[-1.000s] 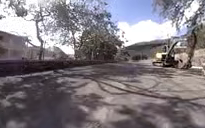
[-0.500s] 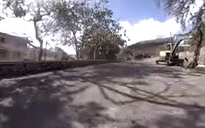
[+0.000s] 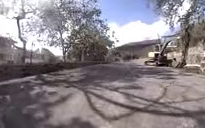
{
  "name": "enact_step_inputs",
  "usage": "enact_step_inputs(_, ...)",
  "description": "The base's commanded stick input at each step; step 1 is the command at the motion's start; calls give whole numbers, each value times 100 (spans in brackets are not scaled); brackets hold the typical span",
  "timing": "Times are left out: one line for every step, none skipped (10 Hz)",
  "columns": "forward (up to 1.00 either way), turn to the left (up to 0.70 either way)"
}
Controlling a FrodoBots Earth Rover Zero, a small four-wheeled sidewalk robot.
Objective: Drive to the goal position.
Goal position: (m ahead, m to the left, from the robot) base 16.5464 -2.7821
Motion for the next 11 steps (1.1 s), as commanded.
enact_step_inputs(70,0)
enact_step_inputs(70,0)
enact_step_inputs(70,0)
enact_step_inputs(70,0)
enact_step_inputs(70,0)
enact_step_inputs(70,0)
enact_step_inputs(70,0)
enact_step_inputs(70,0)
enact_step_inputs(70,0)
enact_step_inputs(70,0)
enact_step_inputs(70,0)
